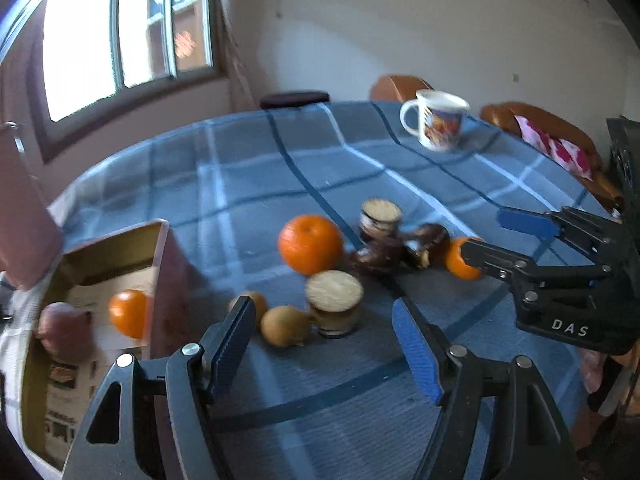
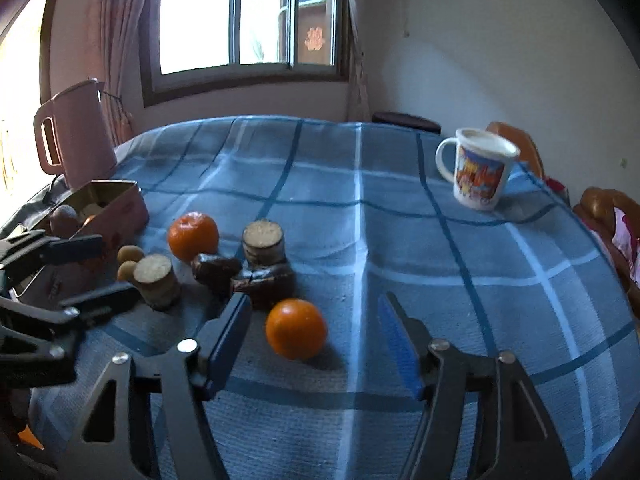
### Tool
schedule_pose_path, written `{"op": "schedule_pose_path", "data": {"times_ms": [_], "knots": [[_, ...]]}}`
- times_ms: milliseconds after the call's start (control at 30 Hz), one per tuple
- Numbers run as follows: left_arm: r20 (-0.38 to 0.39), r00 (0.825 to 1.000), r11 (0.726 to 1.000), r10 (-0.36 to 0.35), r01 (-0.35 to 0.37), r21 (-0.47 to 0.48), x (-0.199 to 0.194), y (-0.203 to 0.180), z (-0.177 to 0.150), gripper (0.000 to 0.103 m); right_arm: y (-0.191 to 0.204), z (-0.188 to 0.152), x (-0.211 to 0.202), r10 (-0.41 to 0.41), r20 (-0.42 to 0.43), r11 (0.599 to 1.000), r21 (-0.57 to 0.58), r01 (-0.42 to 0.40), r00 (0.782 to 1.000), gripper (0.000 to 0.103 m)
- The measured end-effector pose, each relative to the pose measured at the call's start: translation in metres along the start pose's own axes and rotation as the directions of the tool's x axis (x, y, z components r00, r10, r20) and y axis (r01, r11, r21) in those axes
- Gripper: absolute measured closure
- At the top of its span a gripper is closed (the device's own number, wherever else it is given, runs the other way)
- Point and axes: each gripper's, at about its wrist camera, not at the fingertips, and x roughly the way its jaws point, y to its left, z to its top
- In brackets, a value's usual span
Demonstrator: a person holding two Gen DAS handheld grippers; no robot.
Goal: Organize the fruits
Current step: 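Grasp a round tan slice with the left tool while the right tool grasps another orange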
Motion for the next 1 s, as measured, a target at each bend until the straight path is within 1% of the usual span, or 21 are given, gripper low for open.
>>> {"op": "schedule_pose_path", "data": {"times_ms": [67, 133, 167, 267, 333, 400, 500, 533, 567, 633, 667, 700, 833, 900, 1000], "knots": [[-0.011, 1.0, 1.0, 0.02, -0.019, 0.015, 0.007, -0.001, 0.003, 0.032, 0.0, 0.0, 0.006, 0.003, -0.031, 1.0, -0.004, -0.003, 1.0, 0.046], [-0.048, 0.999, 1.0, 0.004, -0.004, 0.019, 0.017, -0.001, 0.006, 0.038, 0.001, -0.001, 0.011, 0.008, -0.054, 1.0, -0.01, -0.009, 0.998, 0.052], [-0.06, 0.998, 1.0, 0.017, -0.016, 0.016, 0.021, 0.001, 0.007, 0.039, 0.001, -0.001, 0.015, 0.013, -0.07, 1.0, -0.014, -0.014, 0.997, 0.052], [-0.068, 0.997, 0.999, 0.03, -0.029, 0.023, 0.024, 0.003, 0.009, 0.044, 0.002, -0.002, 0.02, 0.023, -0.102, 0.999, -0.02, -0.025, 0.995, 0.056], [-0.069, 0.997, 0.999, 0.036, -0.034, 0.031, 0.026, 0.001, 0.009, 0.044, 0.002, -0.002, 0.025, 0.034, -0.126, 0.999, -0.024, -0.037, 0.991, 0.061], [-0.072, 0.996, 0.997, 0.057, -0.053, 0.061, 0.028, -0.005, 0.01, 0.044, 0.002, -0.003, 0.03, 0.046, -0.154, 0.998, -0.025, -0.051, 0.987, 0.063], [-0.068, 0.996, 0.993, 0.065, -0.058, 0.102, 0.029, -0.011, 0.01, 0.045, 0.005, -0.004, 0.03, 0.047, -0.156, 0.998, -0.036, -0.053, 0.987, 0.065], [-0.067, 0.995, 0.992, 0.067, -0.059, 0.115, 0.029, -0.013, 0.011, 0.047, 0.005, -0.004, 0.03, 0.047, -0.155, 0.998, -0.037, -0.053, 0.987, 0.065], [-0.061, 0.996, 0.991, 0.068, -0.06, 0.123, 0.029, -0.013, 0.011, 0.052, 0.005, -0.004, 0.029, 0.051, -0.154, 0.998, -0.036, -0.057, 0.987, 0.065], [-0.056, 0.997, 0.992, 0.054, -0.047, 0.12, 0.027, -0.012, 0.011, 0.054, 0.003, -0.004, 0.027, 0.056, -0.141, 0.998, -0.028, -0.061, 0.988, 0.065], [-0.053, 0.998, 0.993, 0.041, -0.035, 0.113, 0.026, -0.011, 0.011, 0.059, 0.003, -0.003, 0.026, 0.054, -0.135, 0.998, -0.026, -0.058, 0.989, 0.065], [-0.053, 0.998, 0.995, 0.021, -0.016, 0.103, 0.025, -0.009, 0.011, 0.067, 0.003, -0.002, 0.024, 0.051, -0.126, 0.998, -0.025, -0.055, 0.991, 0.065], [-0.053, 0.998, 0.998, -0.025, 0.028, 0.06, 0.021, -0.001, 0.01, 0.067, 0.004, -0.002, 0.021, 0.038, -0.108, 0.999, -0.026, -0.041, 0.993, 0.065], [-0.056, 0.998, 0.999, -0.03, 0.032, 0.044, 0.022, 0.002, 0.011, 0.067, 0.005, -0.002, 0.021, 0.036, -0.11, 0.999, -0.027, -0.039, 0.993, 0.065], [-0.067, 0.997, 0.998, -0.035, 0.038, 0.045, 0.025, 0.002, 0.011, 0.066, 0.005, -0.001, 0.021, 0.034, -0.109, 0.999, -0.029, -0.038, 0.993, 0.065]]}}
